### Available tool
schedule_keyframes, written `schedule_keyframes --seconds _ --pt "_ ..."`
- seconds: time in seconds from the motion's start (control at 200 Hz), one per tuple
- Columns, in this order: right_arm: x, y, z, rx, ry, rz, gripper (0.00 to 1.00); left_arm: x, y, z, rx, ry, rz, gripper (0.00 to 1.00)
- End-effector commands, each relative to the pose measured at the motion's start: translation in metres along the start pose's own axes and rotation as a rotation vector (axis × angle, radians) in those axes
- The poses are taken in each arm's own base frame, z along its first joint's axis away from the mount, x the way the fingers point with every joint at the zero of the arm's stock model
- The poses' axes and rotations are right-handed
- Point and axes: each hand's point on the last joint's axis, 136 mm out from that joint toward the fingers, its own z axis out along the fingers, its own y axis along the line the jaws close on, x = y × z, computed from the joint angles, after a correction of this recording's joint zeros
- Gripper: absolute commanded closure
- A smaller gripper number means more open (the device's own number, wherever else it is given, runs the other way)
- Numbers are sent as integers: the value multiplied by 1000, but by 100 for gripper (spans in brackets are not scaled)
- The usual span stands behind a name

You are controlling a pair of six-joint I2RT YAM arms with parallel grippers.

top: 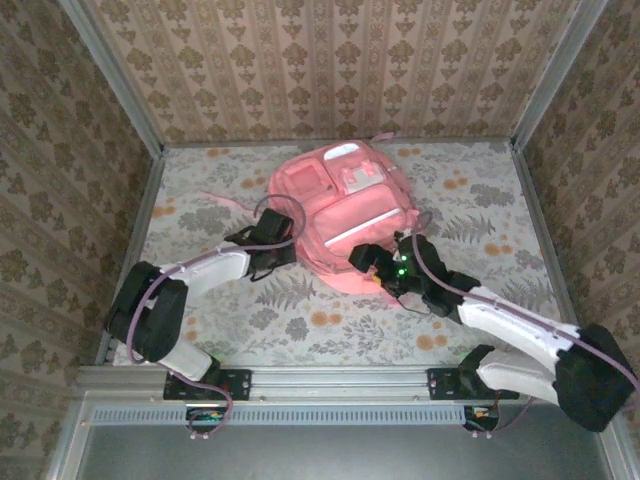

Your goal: Pack the student bag

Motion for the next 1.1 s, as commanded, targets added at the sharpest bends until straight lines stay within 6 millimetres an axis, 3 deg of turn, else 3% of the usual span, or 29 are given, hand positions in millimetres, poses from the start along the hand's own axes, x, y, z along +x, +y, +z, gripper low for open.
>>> schedule_keyframes --seconds 0.0,0.16,0.36,0.445,0.575,0.675,0.76,0.835,0.87,0.875,0.885,0.9,1.01,1.095 --pt "-4 -3 -16 -5 -21 -145 0 3 41 -2 -116 46 -76 100" --pt "-16 -17 -28 41 -56 -144 0 -20 69 7 -162 77 -145 100" --pt "-20 -32 -36 121 -82 -203 0 -51 81 6 -158 66 -178 100" --pt "-23 -33 -41 136 -102 -220 0 -56 84 5 -167 70 -175 100" --pt "-29 -32 -47 153 -132 -244 0 -57 92 3 -171 65 -201 92" --pt "-30 -20 -48 134 -109 -309 0 -60 87 -6 -112 49 -210 90" --pt "-35 -13 -54 177 -96 -356 0 -63 72 -24 -32 3 -173 76" --pt "-45 -7 -65 211 -127 -412 0 -66 59 -45 20 -54 -116 55" --pt "-51 -1 -72 206 -158 -446 0 -67 53 -55 37 -83 -84 32" --pt "-52 0 -73 204 -163 -450 0 -67 52 -57 40 -86 -80 28" --pt "-54 3 -75 200 -174 -461 0 -67 51 -60 45 -94 -72 9" --pt "-56 5 -78 195 -189 -475 0 -67 48 -65 56 -107 -55 1" --pt "-77 27 -100 169 -327 -565 0 -74 32 -105 140 -222 24 0" --pt "-99 33 -112 211 -456 -653 0 -85 55 -135 25 -350 5 0"
